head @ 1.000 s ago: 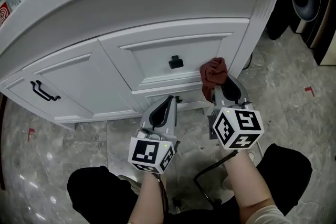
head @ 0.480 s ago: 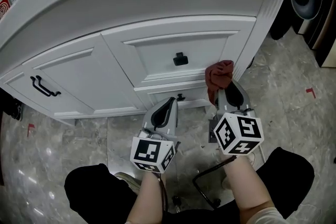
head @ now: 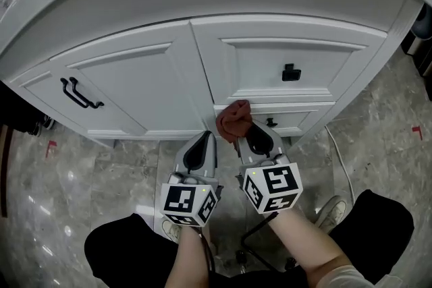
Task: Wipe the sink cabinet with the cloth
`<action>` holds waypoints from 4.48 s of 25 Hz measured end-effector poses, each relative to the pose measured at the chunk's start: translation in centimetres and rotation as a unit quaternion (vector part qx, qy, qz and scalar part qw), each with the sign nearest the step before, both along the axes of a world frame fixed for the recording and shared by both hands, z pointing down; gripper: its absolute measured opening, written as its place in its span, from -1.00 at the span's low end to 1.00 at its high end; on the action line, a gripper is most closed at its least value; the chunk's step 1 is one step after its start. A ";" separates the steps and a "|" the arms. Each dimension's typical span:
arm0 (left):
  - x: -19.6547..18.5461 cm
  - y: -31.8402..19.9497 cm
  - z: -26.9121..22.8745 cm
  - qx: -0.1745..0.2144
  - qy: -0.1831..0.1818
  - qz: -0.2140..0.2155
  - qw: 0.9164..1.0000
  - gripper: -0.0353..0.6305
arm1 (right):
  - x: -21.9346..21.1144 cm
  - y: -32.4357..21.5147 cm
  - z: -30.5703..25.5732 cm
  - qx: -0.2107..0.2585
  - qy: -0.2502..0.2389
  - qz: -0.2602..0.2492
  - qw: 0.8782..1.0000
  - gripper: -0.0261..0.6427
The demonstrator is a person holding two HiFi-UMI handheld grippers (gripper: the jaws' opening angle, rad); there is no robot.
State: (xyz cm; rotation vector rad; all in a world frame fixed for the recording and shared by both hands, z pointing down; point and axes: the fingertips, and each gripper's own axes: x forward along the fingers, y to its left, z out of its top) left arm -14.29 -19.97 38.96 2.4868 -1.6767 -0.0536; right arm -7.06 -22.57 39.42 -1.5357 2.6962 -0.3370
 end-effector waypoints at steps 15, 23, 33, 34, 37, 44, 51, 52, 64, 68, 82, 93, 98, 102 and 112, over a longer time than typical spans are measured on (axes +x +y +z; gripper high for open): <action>2.6 -0.8 1.4 -0.009 -0.012 0.033 0.999 -0.89 | 0.0 -1.6 2.7 -0.020 0.018 -0.019 0.999 -0.64; 5.7 -1.2 1.3 -0.007 -0.010 0.059 0.998 -0.89 | 5.6 -2.3 3.9 -0.048 0.009 0.030 0.998 -0.64; 10.1 -1.6 1.1 -0.003 -0.010 0.097 0.995 -0.89 | 11.7 -2.0 2.5 -0.045 -0.009 0.083 0.995 -0.63; 10.5 -1.6 1.1 -0.003 -0.010 0.101 0.995 -0.89 | 12.5 -2.0 2.5 -0.045 -0.006 0.092 0.995 -0.64; 11.8 -1.6 1.1 -0.002 -0.011 0.112 0.994 -0.89 | 15.3 -2.1 2.5 -0.045 -0.005 0.121 0.992 -0.64; 13.1 -1.6 1.4 -0.004 -0.018 0.120 0.993 -0.89 | 19.5 -2.1 2.1 -0.039 -0.005 0.153 0.987 -0.64; 12.8 -1.2 1.9 -0.008 -0.021 0.116 0.993 -0.89 | 22.6 -1.5 1.7 -0.040 -0.015 0.222 0.974 -0.65; 12.5 -1.1 2.1 -0.010 -0.022 0.115 0.993 -0.89 | 22.6 -1.4 1.7 -0.039 -0.017 0.228 0.973 -0.65; 2.0 -0.5 3.6 -0.037 -0.009 0.030 0.999 -0.89 | 4.0 -0.4 3.1 -0.033 -0.024 0.063 0.997 -0.66; 0.2 -0.5 3.6 -0.036 -0.008 0.021 0.999 -0.89 | -0.7 -0.7 5.4 -0.060 -0.027 0.020 0.998 -0.66; 0.8 -0.9 4.7 -0.044 -0.011 0.043 0.998 -0.89 | -0.7 -1.8 8.5 -0.086 -0.025 0.037 0.995 -0.65; 3.5 -1.4 4.6 -0.041 -0.011 0.067 0.997 -0.89 | 5.2 -1.8 10.5 -0.155 -0.066 0.104 0.980 -0.66; 6.4 -1.4 4.3 -0.037 -0.016 0.093 0.995 -0.89 | 5.9 -0.5 9.2 -0.146 -0.068 0.093 0.982 -0.66; 8.0 -1.5 4.2 -0.035 -0.020 0.105 0.994 -0.89 | 7.8 0.0 8.3 -0.127 -0.068 0.099 0.985 -0.66; 10.3 -1.5 4.6 -0.035 -0.024 0.120 0.992 -0.89 | 12.8 -2.3 9.7 -0.131 -0.064 0.144 0.979 -0.66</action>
